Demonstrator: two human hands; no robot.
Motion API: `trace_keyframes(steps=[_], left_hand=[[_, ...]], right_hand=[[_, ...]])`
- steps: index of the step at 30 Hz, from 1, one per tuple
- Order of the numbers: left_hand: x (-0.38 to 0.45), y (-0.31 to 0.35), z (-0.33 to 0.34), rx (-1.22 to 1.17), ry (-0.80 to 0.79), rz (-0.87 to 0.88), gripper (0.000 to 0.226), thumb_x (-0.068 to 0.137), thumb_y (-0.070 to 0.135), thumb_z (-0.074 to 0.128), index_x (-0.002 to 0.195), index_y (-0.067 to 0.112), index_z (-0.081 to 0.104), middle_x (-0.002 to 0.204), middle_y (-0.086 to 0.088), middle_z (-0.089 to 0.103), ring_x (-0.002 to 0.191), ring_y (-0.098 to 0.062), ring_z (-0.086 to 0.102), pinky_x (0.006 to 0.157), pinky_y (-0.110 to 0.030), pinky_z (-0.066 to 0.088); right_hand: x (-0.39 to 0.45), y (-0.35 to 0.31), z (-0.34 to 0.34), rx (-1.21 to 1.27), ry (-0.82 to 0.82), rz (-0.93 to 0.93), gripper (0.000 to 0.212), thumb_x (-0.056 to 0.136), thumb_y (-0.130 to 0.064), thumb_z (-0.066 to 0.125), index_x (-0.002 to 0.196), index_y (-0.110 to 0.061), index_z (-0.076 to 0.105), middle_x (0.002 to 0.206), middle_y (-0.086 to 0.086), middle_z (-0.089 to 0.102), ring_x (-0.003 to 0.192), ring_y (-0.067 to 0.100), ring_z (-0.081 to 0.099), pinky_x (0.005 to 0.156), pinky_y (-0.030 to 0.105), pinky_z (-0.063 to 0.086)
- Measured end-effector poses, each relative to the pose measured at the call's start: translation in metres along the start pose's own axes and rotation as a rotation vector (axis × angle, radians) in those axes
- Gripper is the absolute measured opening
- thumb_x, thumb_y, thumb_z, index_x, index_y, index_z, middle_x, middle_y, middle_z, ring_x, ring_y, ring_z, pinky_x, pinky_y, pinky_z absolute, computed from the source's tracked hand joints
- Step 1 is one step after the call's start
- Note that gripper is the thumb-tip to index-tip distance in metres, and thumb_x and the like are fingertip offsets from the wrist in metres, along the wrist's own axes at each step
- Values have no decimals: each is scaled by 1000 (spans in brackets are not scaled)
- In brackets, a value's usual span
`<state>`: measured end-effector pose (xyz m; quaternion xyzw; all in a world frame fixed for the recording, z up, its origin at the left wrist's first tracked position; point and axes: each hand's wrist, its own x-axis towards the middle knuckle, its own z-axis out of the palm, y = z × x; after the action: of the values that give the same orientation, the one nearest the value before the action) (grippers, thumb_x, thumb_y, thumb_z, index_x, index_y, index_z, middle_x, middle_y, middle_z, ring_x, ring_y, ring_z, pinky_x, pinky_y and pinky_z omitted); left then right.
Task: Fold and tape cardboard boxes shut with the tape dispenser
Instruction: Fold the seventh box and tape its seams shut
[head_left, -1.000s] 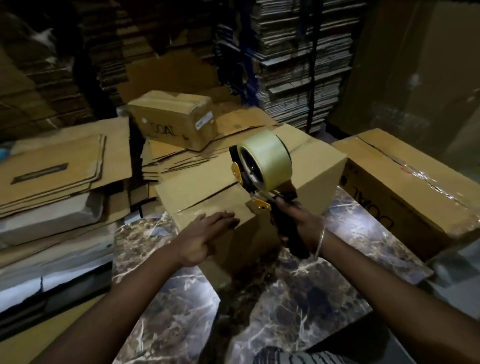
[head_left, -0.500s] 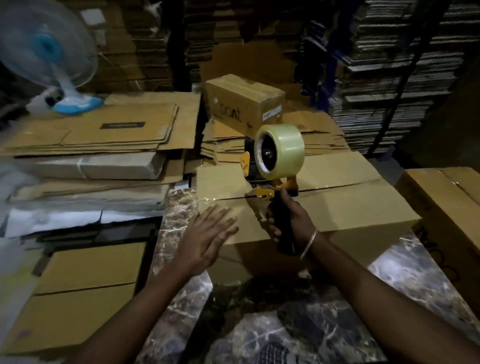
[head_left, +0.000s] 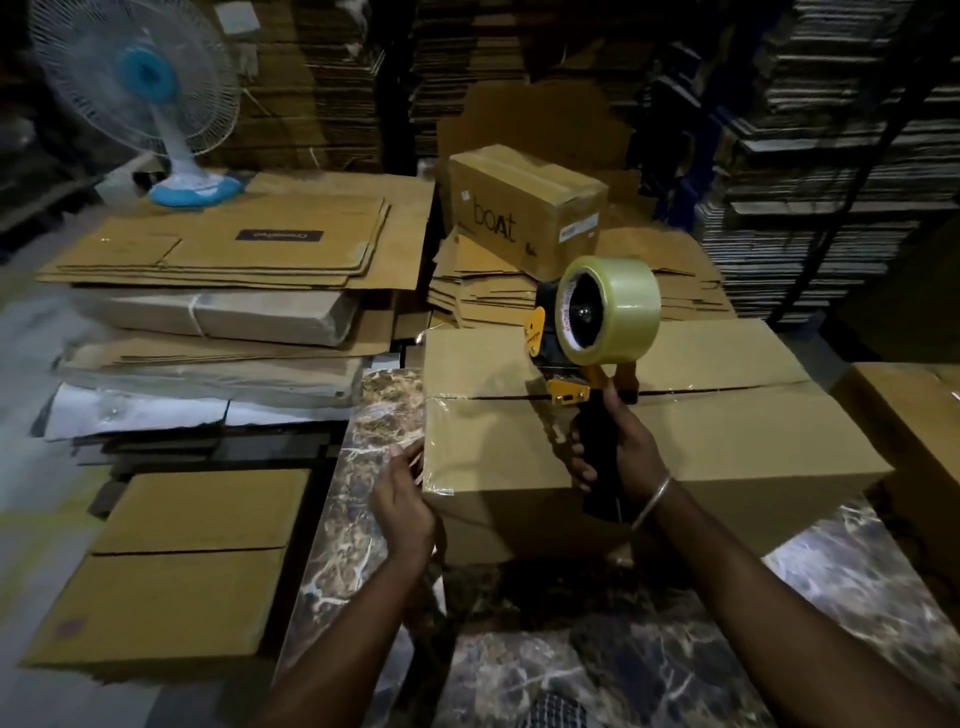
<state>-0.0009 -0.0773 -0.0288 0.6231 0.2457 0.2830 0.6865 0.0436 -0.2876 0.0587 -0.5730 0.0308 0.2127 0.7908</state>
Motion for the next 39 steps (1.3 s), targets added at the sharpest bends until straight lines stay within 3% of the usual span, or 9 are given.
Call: trace_keyframes(steps=[4, 7, 10, 14, 19, 24, 29, 35, 39], left_hand=[[10, 1, -9, 281, 25, 61, 43, 108, 26, 39, 86, 4, 69, 71, -3, 65, 61, -9, 63, 54, -24, 48], [33, 7, -10, 220, 6, 12, 35, 108, 29, 42, 109, 11, 71, 94, -5, 74, 84, -20, 71, 69, -33, 58], [60, 33, 6, 263, -96, 132, 24, 103, 22, 52, 119, 16, 69, 109, 3, 69, 101, -12, 64, 86, -31, 52], [97, 69, 43, 427, -211, 172, 28, 100, 23, 55, 126, 19, 63, 110, 6, 62, 102, -14, 58, 86, -32, 47], [128, 72, 79, 614, -376, -67, 25, 98, 23, 53, 117, 9, 60, 112, -11, 62, 105, -30, 59, 89, -35, 48], [128, 60, 93, 709, -276, -60, 34, 99, 13, 42, 127, 0, 56, 127, -23, 59, 116, -40, 55, 94, -41, 47], [142, 54, 86, 816, -317, -81, 38, 105, 24, 40, 124, -3, 58, 126, -24, 61, 117, -40, 57, 94, -39, 46], [159, 51, 72, 1007, -237, 264, 36, 103, 28, 49, 120, -2, 61, 131, -24, 55, 110, -38, 57, 84, -38, 45], [164, 53, 78, 1014, -389, 500, 29, 100, 13, 49, 123, 3, 64, 120, -21, 64, 106, -35, 61, 85, -37, 49]], right_hand=[[2, 4, -1, -45, 1, -17, 64, 88, -70, 40, 75, -9, 50, 63, 4, 43, 43, 15, 36, 43, 24, 32], [2, 3, -1, -56, 8, -5, 63, 86, -70, 40, 76, -8, 50, 62, 4, 43, 42, 15, 36, 43, 24, 32], [1, 1, 0, -47, 16, -4, 62, 86, -69, 40, 76, -8, 50, 62, 4, 44, 42, 15, 36, 42, 24, 32], [-2, -3, 5, -10, 27, -4, 60, 83, -67, 41, 74, -9, 51, 60, 3, 44, 41, 14, 36, 41, 23, 32], [-1, -1, 3, -12, 29, -5, 62, 82, -70, 43, 76, -10, 56, 62, 4, 44, 42, 14, 36, 41, 23, 33], [1, 0, 1, -42, 20, -7, 66, 78, -74, 50, 83, -8, 54, 63, 4, 43, 44, 16, 36, 42, 25, 32], [2, 2, 0, -55, 37, -22, 62, 85, -71, 46, 80, -10, 53, 64, 5, 43, 44, 16, 37, 45, 24, 33], [2, 1, 1, -37, 37, 2, 61, 80, -71, 46, 80, -10, 52, 63, 4, 44, 44, 16, 36, 44, 24, 32], [3, 1, 1, -44, 29, -1, 60, 83, -70, 44, 78, -11, 53, 63, 4, 44, 44, 16, 36, 45, 24, 33]])
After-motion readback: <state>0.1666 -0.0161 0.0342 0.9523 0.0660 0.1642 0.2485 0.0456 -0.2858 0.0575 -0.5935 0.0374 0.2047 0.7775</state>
